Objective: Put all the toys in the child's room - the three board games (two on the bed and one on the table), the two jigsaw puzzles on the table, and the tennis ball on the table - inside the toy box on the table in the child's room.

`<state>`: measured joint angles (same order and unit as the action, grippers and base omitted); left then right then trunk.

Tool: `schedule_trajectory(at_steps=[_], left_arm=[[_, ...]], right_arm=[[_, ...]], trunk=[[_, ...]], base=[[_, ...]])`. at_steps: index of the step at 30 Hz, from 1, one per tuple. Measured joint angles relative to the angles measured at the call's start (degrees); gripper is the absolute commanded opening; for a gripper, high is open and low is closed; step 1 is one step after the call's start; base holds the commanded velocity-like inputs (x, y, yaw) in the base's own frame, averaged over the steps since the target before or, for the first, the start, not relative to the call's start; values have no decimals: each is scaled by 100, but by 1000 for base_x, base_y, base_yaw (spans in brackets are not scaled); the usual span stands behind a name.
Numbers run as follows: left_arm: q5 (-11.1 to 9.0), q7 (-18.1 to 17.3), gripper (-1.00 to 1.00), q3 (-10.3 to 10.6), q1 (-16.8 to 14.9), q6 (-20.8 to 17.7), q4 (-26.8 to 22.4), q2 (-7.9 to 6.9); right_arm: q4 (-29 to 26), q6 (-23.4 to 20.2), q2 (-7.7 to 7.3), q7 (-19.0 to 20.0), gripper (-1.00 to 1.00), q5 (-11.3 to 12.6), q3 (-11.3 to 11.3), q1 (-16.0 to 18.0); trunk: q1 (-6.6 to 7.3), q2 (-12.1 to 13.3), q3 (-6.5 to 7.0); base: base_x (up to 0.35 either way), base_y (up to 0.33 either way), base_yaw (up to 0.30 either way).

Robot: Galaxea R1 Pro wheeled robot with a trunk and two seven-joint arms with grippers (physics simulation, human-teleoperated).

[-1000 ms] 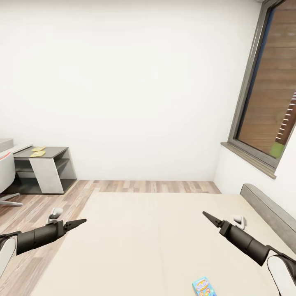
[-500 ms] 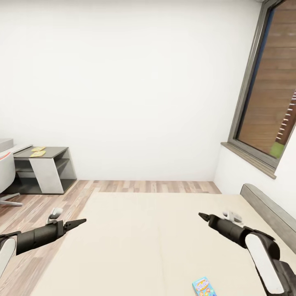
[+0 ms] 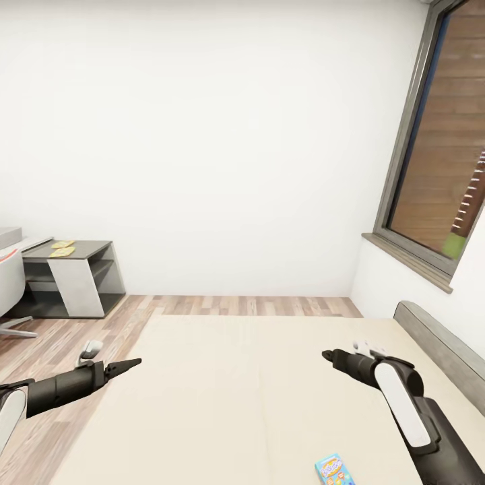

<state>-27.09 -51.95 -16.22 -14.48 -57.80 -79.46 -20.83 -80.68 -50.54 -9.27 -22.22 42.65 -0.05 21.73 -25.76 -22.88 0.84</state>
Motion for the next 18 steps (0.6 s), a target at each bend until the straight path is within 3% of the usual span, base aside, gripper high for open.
schedule_trajectory(at_steps=[9, 18], left_arm=[[1, 1, 100, 1, 0, 1, 0, 0], [1, 2, 100, 4, -1, 6, 1, 6]], right_arm=[[-129, -19, 12, -17, 100, -20, 33, 4], [-123, -40, 7, -21, 100, 9, 37, 4]], trunk=[[0, 0, -11], [0, 1, -76]], base=[[0, 0, -21], [0, 0, -102]])
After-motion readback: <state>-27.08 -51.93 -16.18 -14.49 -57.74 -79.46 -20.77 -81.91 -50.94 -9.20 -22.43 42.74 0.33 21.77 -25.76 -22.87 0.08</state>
